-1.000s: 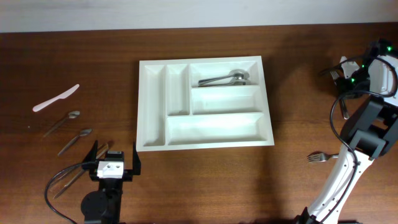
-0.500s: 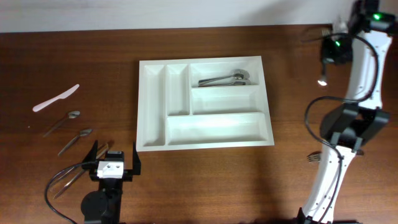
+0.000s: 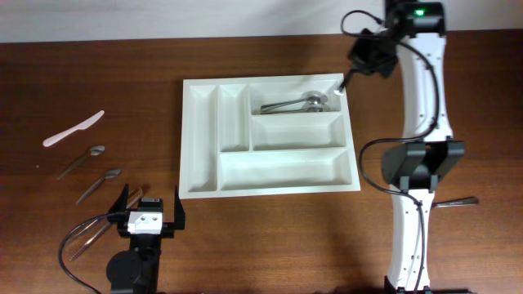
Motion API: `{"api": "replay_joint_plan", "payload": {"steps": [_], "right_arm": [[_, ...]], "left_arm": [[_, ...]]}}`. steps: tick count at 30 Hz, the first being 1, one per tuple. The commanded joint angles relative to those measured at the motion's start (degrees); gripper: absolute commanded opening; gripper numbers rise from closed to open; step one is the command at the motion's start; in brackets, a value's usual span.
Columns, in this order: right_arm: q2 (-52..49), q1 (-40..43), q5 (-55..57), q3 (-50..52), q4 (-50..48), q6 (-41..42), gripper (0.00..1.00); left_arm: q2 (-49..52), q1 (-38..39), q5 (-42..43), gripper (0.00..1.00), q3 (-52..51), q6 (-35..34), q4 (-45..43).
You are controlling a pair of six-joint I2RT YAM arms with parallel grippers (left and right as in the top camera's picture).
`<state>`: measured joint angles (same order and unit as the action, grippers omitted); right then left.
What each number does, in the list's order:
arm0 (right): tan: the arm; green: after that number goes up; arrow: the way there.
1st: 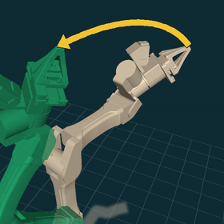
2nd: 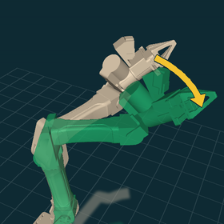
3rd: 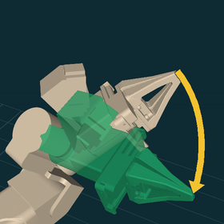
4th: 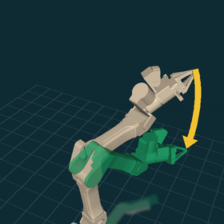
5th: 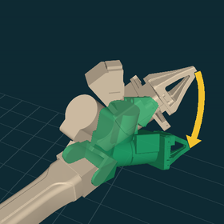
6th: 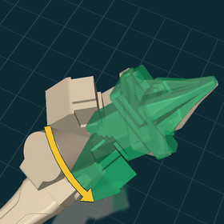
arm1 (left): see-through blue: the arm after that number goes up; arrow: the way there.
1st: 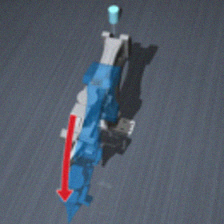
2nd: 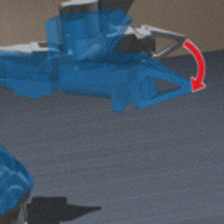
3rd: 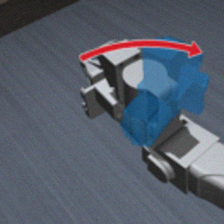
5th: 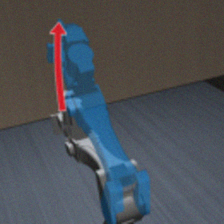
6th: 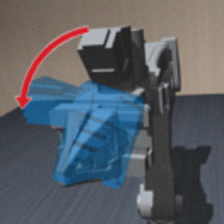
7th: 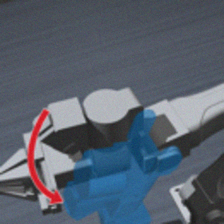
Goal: Pack container
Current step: 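Lift the fork and carry it over the tray's middle compartment, then lower the fork into the middle compartment and open the right gripper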
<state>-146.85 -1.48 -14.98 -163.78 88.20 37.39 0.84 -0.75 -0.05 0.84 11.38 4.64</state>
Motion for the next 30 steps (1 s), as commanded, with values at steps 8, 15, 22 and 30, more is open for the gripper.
{"api": "replay_joint_plan", "payload": {"steps": [8,15,22,30], "right_arm": [[1.8,-10.5,6.1,-1.0,9.1,46.0,0.04],[1.8,-16.2,8.8,-0.7,9.1,57.3,0.04],[1.8,-17.3,9.8,2.3,9.1,61.9,0.03],[1.8,-17.0,11.0,7.3,9.1,62.0,0.04]], "left_arm": [[-0.5,0.2,-0.2,0.99,-0.3,0.7,0.1],[-0.5,0.2,-0.2,0.99,-0.3,0.7,0.1],[-0.5,0.2,-0.2,0.99,-0.3,0.7,0.1],[-0.5,0.2,-0.2,0.99,-0.3,0.7,0.1]]}}
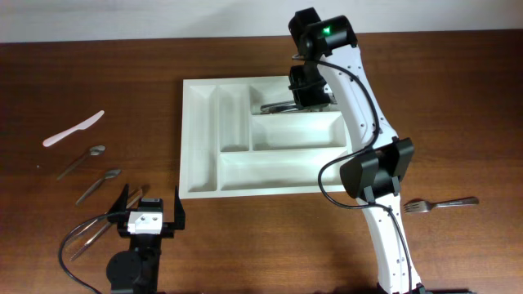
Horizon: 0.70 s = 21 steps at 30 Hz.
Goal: Pack container
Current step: 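Lower the fork into the middle compartment and open the right gripper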
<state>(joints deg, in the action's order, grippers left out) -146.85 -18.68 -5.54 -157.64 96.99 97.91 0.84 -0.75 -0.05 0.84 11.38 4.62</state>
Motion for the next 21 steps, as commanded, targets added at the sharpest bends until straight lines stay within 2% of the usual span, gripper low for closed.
{"api": "replay_joint_plan", "payload": {"steps": [1,17,21], "right_arm": [[1.8,0.2,1.5,1.8,0.3,1.5,0.04],[1.8,-1.6,1.4,9.4,0.0,1.6,0.05],[1.7,-2.4,1.4,9.4,-0.4,2.3,0.09]], "left_arm": [[-0.5,0.2,-0.2,0.99,-0.3,0.7,0.1],[-0.5,0.2,-0.2,0.99,-0.3,0.7,0.1],[-0.5,0.2,-0.2,0.99,-0.3,0.7,0.1]]}}
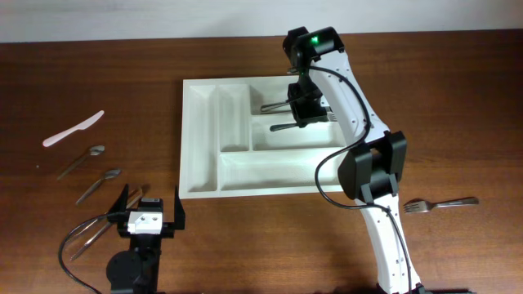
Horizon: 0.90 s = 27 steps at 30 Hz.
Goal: Pack container
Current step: 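Lower the fork into the middle compartment and open the right gripper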
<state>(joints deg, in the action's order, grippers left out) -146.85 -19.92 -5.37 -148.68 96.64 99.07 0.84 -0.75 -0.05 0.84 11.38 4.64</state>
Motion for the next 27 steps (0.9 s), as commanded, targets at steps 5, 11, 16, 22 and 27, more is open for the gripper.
{"api": "replay_joint_plan", "payload": {"steps": [5,11,16,22,27], "right_arm": [[1.7,-1.9,1.2,0.4,0.0,1.1,0.09],[1.7,-2.2,2.1,0.4,0.0,1.0,0.26],[1.7,-2.2,3.1,0.4,0.0,0.9,0.52],[1.7,-1.8,13.9,0.4,0.4,-8.3,0.86],[2.9,0.1,21.8,-1.5,0.7,-18.4,0.99]], "left_arm": [[-0.5,0.2,-0.2,0.99,-0.3,0.7,0.1],[-0.5,0.2,-0.2,0.99,-0.3,0.7,0.1],[-0.5,0.2,-0.2,0.99,-0.3,0.7,0.1],[-0.5,0.2,-0.2,0.99,-0.3,0.7,0.1],[-0.5,0.2,-0.2,0.99,-0.3,0.7,0.1]]}}
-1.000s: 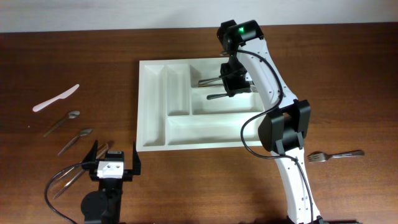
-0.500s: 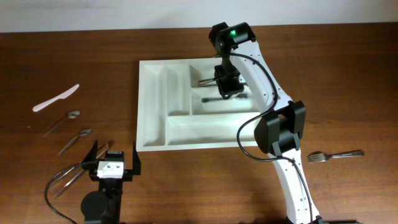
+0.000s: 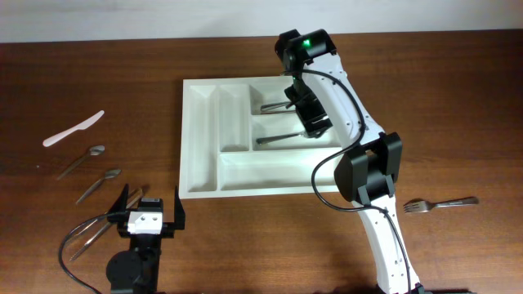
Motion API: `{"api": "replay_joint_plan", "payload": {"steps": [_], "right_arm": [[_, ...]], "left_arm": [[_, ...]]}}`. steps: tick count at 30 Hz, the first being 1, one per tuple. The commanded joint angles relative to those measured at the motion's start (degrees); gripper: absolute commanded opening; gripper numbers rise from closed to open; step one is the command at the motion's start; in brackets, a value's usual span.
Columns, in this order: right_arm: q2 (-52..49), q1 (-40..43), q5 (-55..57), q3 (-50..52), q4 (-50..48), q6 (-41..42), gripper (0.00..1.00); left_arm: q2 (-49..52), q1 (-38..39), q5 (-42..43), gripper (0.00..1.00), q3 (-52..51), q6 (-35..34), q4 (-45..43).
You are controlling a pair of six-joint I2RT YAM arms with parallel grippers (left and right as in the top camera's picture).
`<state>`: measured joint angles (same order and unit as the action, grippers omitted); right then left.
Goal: Pack container
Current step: 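Lower the fork into the middle compartment and open the right gripper, then move the right gripper back over the second silver fork at right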
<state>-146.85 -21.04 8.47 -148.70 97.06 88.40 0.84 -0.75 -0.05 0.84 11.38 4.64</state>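
The white cutlery tray point(image 3: 270, 171) lies mid-table. My right gripper point(image 3: 313, 128) hangs over the tray's middle right compartment, shut on a metal utensil point(image 3: 276, 139) whose handle points left, low in that compartment. More metal cutlery point(image 3: 274, 106) lies in the top right compartment. My left gripper point(image 3: 150, 200) rests open near the front left edge, holding nothing. Left of the tray lie a white plastic knife point(image 3: 73, 129) and two spoons point(image 3: 82, 161) point(image 3: 98, 185). A fork point(image 3: 441, 202) lies on the right.
Another thin metal utensil point(image 3: 98, 230) lies beside the left arm's base, close to its cable. The right arm's base link point(image 3: 368, 171) overhangs the tray's front right corner. The tray's left compartments and long front compartment hold nothing.
My right gripper has shifted a little toward the front and right, from the divider to the middle right compartment, with the utensil in it. The left arm has not moved.
My right gripper was first beyond the tray's far right corner, with cutlery in the top right compartment. Then it stood over that compartment. Then it held a utensil at the divider below, and now holds it inside the middle right compartment.
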Motion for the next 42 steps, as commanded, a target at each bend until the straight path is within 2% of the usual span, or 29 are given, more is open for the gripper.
{"api": "replay_joint_plan", "payload": {"steps": [1,6,10,16,23,26,30,36,39,42], "right_arm": [[3.6,1.8,9.4,-2.3,0.3,-10.1,0.99],[9.7,5.8,12.2,-4.6,0.3,-17.8,0.99],[15.9,10.4,12.8,-4.6,0.3,-33.4,0.99],[25.4,15.7,12.7,-4.6,0.3,-50.9,0.99],[34.7,22.1,9.1,-2.1,0.3,-57.6,0.98],[40.5,26.1,8.6,5.2,0.3,-57.5,0.99],[50.1,32.7,8.2,19.7,0.3,-54.0,0.99],[62.8,44.2,8.2,42.0,0.2,-38.9,0.99],[64.8,48.3,5.0,50.8,-1.6,-29.4,0.99],[64.4,50.5,0.2,56.7,-4.4,-26.3,0.99]], "left_arm": [[-0.5,0.2,-0.2,0.99,-0.3,0.7,0.1],[-0.5,0.2,-0.2,0.99,-0.3,0.7,0.1],[-0.5,0.2,-0.2,0.99,-0.3,0.7,0.1],[-0.5,0.2,-0.2,0.99,-0.3,0.7,0.1],[-0.5,0.2,-0.2,0.99,-0.3,0.7,0.1],[-0.5,0.2,-0.2,0.99,-0.3,0.7,0.1],[-0.5,0.2,-0.2,0.99,-0.3,0.7,0.1],[-0.5,0.2,-0.2,0.99,-0.3,0.7,0.1],[-0.5,0.2,-0.2,0.99,-0.3,0.7,0.1],[-0.5,0.2,-0.2,0.99,-0.3,0.7,0.1]]}}
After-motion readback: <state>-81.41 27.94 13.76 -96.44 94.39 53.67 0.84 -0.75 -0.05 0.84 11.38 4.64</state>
